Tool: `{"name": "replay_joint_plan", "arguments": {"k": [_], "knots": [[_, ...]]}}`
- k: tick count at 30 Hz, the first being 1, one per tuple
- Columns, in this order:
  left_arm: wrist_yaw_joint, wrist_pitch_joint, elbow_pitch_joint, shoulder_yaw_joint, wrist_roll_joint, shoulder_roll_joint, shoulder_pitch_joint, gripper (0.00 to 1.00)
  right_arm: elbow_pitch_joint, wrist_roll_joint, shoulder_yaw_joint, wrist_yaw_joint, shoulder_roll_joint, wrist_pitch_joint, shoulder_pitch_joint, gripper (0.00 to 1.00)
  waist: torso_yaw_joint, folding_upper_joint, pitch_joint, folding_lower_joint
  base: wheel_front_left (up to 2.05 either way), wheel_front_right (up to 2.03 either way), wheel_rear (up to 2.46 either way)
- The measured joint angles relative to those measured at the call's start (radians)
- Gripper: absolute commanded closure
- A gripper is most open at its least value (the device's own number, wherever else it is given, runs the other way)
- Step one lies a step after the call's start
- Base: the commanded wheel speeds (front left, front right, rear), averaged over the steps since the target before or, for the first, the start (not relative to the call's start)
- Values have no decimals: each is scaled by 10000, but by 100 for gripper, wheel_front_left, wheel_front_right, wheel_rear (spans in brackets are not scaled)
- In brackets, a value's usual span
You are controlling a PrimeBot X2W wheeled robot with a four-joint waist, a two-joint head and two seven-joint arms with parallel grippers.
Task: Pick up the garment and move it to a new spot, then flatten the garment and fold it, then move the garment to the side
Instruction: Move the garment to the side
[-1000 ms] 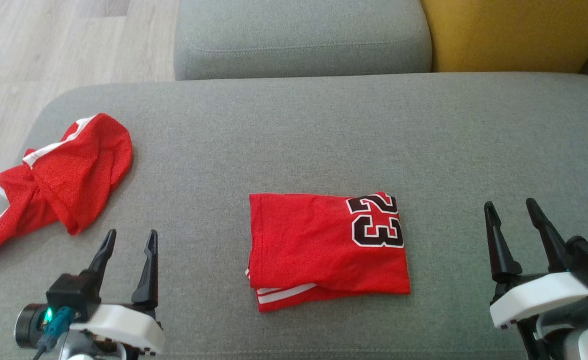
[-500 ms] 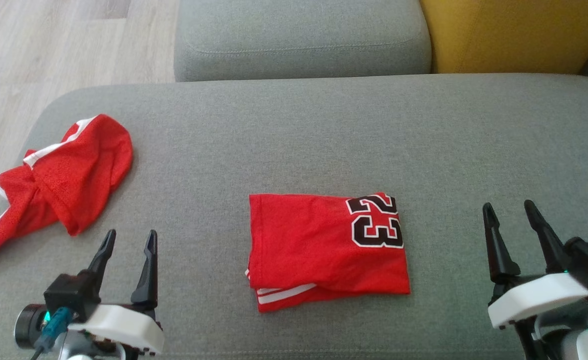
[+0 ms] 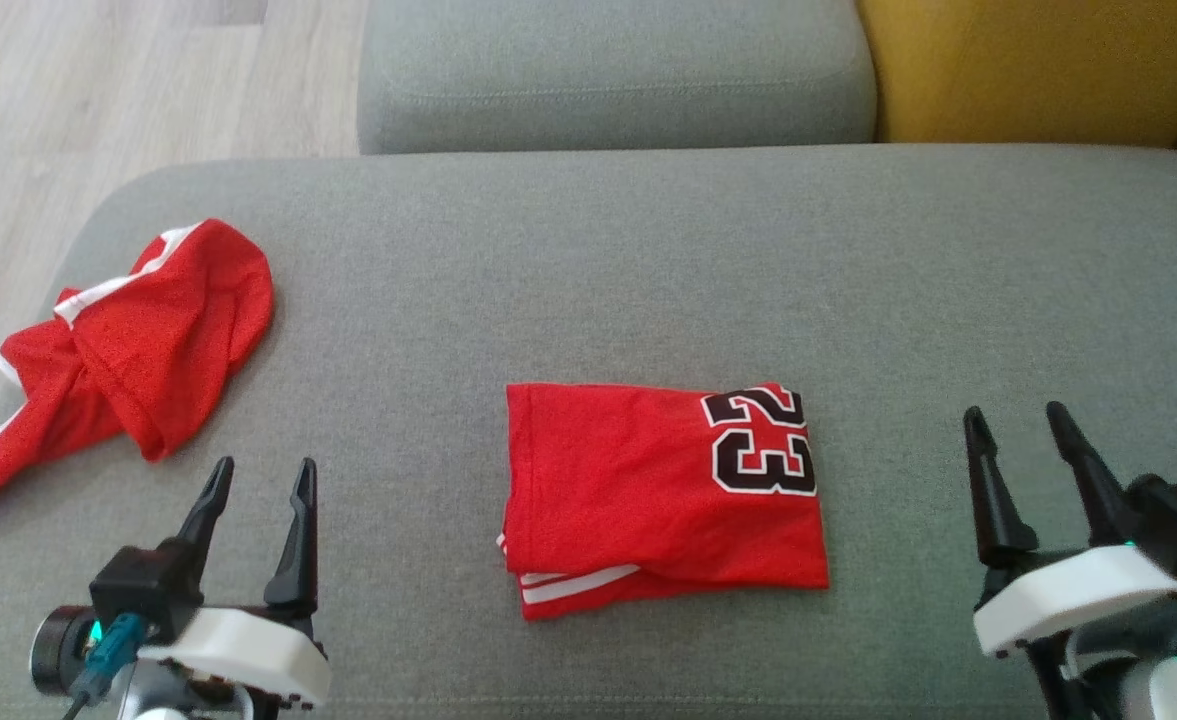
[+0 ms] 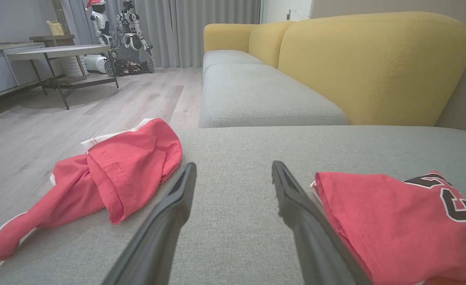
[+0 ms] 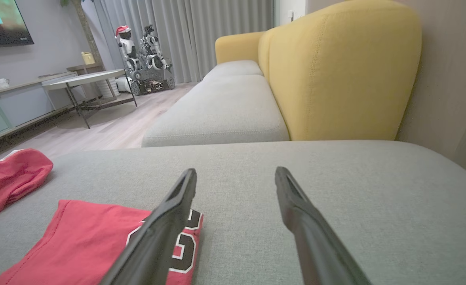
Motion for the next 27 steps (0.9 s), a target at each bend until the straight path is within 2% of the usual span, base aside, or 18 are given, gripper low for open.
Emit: {"name": "replay_joint_plan", "arguments": {"k": [5, 10, 15, 24, 25, 26, 27], "knots": [[15, -4, -151, -12, -2, 4, -123, 0, 855, 253, 617, 0, -48, 17, -495, 0, 53, 0, 299, 0, 0, 0, 0], [0, -50, -182, -86, -90, -6, -556, 0, 2612, 403, 1467, 0, -171, 140, -1750, 0, 158, 0, 728, 0, 0, 0, 0], [-10, -234, -40, -71, -155, -6, -946, 0, 4374, 454, 2228, 0, -176, 257, -2255, 0, 337, 0, 1185, 0, 0, 0, 0], [-12, -527, 148, -71, -153, -31, -1575, 0, 6096, 694, 2523, 0, -96, 491, -3535, 0, 507, 0, 1910, 0, 0, 0, 0], [-12, -550, 171, -73, -153, -38, -1617, 0, 6169, 723, 2552, 0, -90, 556, -3628, 10, 504, 0, 1957, 0, 0, 0, 0], [-13, -558, 199, -71, -153, -48, -1640, 0, 6211, 775, 2587, 0, -90, 556, -3699, 70, 494, 0, 1992, 0, 0, 0, 0], [-15, -562, 234, -73, -155, -61, -1659, 0, 6234, 786, 2627, 0, -90, 556, -3755, 100, 475, 0, 2017, 0, 0, 0, 0]]}}
